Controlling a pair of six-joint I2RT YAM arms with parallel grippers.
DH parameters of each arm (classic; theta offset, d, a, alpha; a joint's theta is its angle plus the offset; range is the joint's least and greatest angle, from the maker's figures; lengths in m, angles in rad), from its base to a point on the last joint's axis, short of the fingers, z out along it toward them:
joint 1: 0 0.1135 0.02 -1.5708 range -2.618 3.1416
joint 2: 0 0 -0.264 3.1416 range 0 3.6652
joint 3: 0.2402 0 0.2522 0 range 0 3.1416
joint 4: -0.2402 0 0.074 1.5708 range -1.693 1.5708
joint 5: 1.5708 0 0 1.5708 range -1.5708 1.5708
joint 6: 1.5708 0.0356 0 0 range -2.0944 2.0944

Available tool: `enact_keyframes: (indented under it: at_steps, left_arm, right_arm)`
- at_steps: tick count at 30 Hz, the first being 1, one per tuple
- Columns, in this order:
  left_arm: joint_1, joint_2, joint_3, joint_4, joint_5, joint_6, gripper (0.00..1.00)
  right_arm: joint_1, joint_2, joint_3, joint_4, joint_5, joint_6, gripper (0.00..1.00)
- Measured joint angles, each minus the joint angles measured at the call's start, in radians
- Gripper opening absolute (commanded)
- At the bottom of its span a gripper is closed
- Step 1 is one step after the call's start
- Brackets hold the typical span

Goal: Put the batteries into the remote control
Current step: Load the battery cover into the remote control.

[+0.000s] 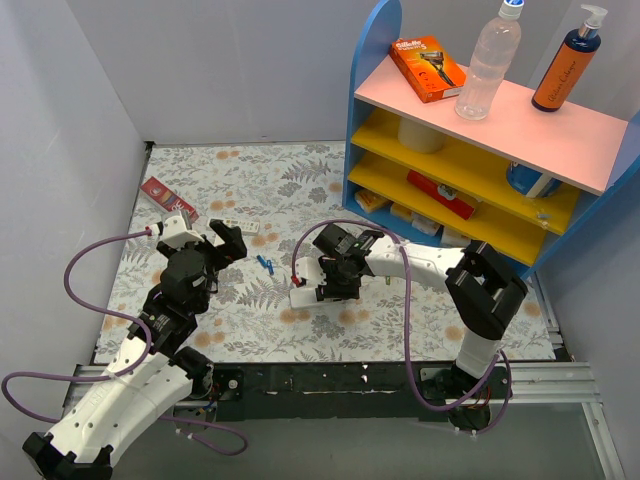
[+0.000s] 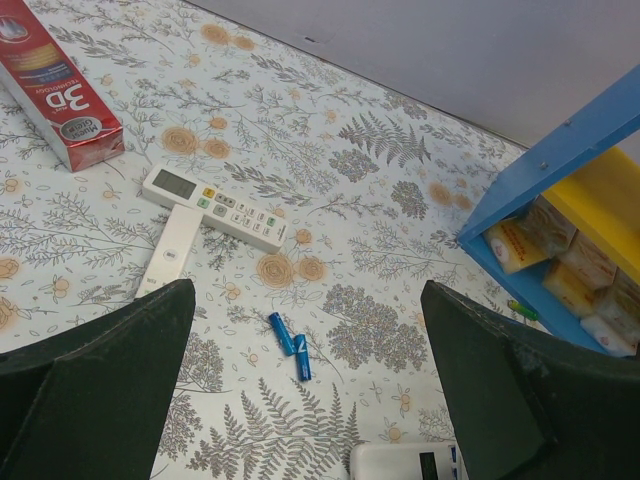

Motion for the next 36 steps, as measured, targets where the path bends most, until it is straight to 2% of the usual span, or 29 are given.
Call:
enact_keyframes:
  at_steps: [31,36]
  left_arm:
    - [0.003,0.000,0.000,0.000,0.008,0.000,0.98]
    - [0.005,0.000,0.000,0.000,0.009,0.001,0.98]
  right_arm:
    - [0.016,0.006,0.000,-0.012,0.010,-0.008,0.30]
    - [0.018,0.009,0.000,-0.014,0.010,-0.008,0.36]
